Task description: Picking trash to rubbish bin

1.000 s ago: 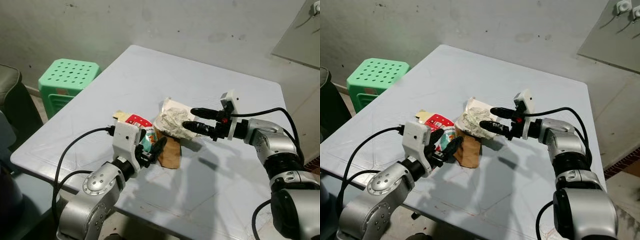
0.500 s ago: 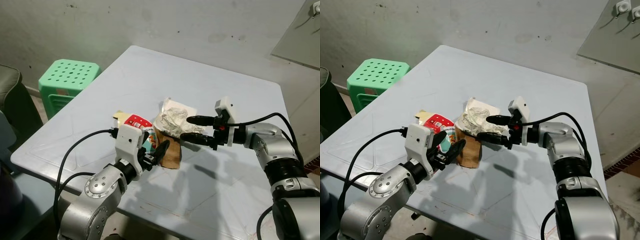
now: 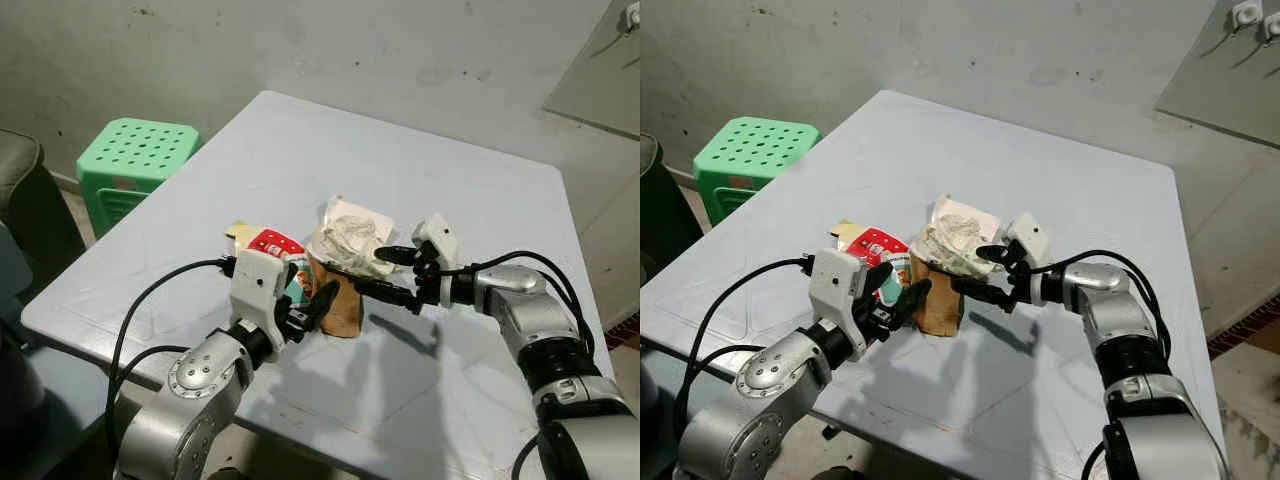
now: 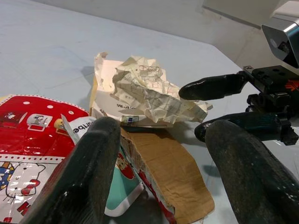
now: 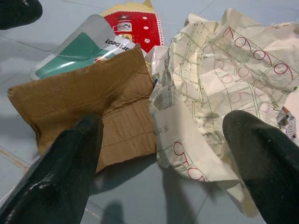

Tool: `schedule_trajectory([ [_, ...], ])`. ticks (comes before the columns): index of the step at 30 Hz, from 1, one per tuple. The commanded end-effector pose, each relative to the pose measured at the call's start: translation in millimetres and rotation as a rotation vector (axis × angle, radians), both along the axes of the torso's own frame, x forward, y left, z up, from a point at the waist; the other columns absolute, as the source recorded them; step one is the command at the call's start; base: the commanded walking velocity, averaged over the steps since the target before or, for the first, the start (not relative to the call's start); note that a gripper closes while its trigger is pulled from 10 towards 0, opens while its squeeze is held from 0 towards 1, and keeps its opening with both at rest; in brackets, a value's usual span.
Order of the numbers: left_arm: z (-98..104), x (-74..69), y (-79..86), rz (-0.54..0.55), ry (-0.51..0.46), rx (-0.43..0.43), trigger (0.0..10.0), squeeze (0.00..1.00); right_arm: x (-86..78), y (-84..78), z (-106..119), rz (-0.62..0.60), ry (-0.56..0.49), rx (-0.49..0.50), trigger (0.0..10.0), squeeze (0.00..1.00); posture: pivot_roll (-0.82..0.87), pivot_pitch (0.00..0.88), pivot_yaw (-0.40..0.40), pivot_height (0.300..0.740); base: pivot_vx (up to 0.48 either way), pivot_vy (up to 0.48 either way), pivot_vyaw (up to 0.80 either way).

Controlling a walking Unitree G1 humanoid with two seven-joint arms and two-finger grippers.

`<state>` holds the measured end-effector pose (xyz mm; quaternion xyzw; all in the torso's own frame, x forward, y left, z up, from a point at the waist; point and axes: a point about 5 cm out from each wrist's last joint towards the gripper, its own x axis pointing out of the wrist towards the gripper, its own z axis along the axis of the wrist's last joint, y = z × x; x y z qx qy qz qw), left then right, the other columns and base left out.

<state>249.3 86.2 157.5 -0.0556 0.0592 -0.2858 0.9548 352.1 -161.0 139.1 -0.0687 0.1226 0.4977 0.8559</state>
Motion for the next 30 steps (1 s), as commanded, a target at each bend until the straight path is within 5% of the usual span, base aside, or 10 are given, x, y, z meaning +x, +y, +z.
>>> schedule_trajectory([
  [1,4.1,-2.2,-1.8,-0.008,-0.018,0.0,10.0,0.0,0.0,-3.2,4.3,-0.021,-0.036,-0.015,4.8,0.0,0.13,0.075,-0.11,0.74,0.0,0.0,0.0],
  [2,4.1,-2.2,-1.8,-0.008,-0.018,0.0,10.0,0.0,0.0,-3.2,4.3,-0.021,-0.036,-0.015,4.8,0.0,0.13,0.075,-0.11,0.74,0.0,0.0,0.0],
  [3,4.2,-2.3,-1.8,-0.006,-0.018,0.0,10.0,0.0,0.7,-3.9,4.0,-0.043,-0.049,-0.024,0.9,0.0,0.13,0.076,-0.11,0.74,0.0,0.0,0.0],
  [4,4.1,-2.5,-1.8,-0.005,-0.018,0.001,10.0,0.0,1.1,-3.9,2.8,-0.051,-0.034,-0.028,0.2,0.0,0.13,0.076,-0.11,0.74,0.0,0.0,0.0],
  [30,5.5,-1.3,-0.9,0.001,-0.025,0.004,10.0,0.0,1.6,-3.8,2.5,-0.057,-0.005,-0.038,0.0,0.0,0.14,0.075,-0.111,0.74,0.0,0.0,0.0],
])
